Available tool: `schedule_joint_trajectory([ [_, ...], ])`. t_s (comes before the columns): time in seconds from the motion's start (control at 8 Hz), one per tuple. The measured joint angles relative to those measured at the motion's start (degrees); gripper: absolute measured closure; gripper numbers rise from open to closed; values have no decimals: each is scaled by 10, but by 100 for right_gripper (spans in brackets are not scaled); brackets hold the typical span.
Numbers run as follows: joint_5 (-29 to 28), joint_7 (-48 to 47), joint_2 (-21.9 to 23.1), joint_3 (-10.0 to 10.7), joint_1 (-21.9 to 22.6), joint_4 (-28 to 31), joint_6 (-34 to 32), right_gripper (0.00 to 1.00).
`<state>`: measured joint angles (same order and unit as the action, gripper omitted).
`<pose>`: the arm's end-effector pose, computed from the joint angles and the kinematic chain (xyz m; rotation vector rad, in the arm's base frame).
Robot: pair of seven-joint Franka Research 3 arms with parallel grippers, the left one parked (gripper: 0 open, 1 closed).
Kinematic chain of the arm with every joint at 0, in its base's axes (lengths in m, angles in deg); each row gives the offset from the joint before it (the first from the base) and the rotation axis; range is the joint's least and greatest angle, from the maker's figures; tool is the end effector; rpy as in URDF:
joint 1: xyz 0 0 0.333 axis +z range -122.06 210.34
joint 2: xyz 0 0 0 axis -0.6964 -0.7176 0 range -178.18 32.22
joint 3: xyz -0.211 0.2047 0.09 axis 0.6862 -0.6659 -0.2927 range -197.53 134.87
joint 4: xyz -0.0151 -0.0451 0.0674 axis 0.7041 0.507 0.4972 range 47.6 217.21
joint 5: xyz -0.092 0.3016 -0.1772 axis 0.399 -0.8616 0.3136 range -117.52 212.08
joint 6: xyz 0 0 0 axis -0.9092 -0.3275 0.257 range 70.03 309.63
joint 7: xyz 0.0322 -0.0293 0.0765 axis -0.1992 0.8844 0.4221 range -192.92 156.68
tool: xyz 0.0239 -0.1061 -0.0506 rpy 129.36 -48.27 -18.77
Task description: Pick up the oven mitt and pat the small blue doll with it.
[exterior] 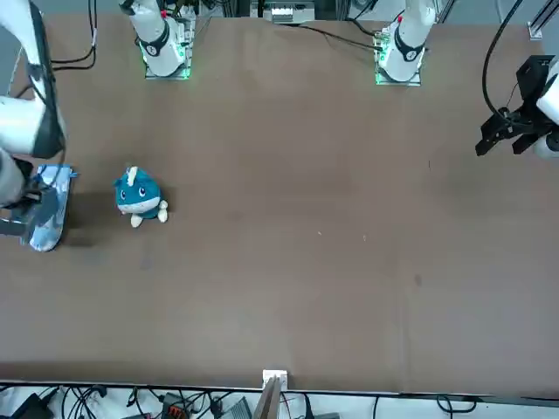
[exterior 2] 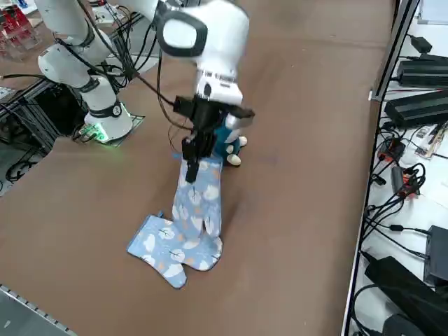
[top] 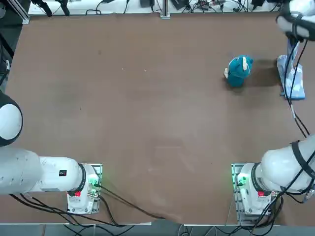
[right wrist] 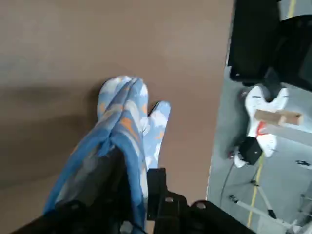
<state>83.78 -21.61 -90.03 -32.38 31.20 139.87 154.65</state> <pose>0.5801 -0.1735 0.4081 2.5639 -0.0171 -0.1927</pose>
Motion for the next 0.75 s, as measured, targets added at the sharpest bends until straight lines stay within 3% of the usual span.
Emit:
schedule_joint_trajectory([
  [0.25,-59,97,4,-4,0,-59,-82,96],
  [0.5,-83,165,4,-4,-1,-77,-105,96],
  [0.75,-168,176,4,-7,1,-78,-126,96],
])
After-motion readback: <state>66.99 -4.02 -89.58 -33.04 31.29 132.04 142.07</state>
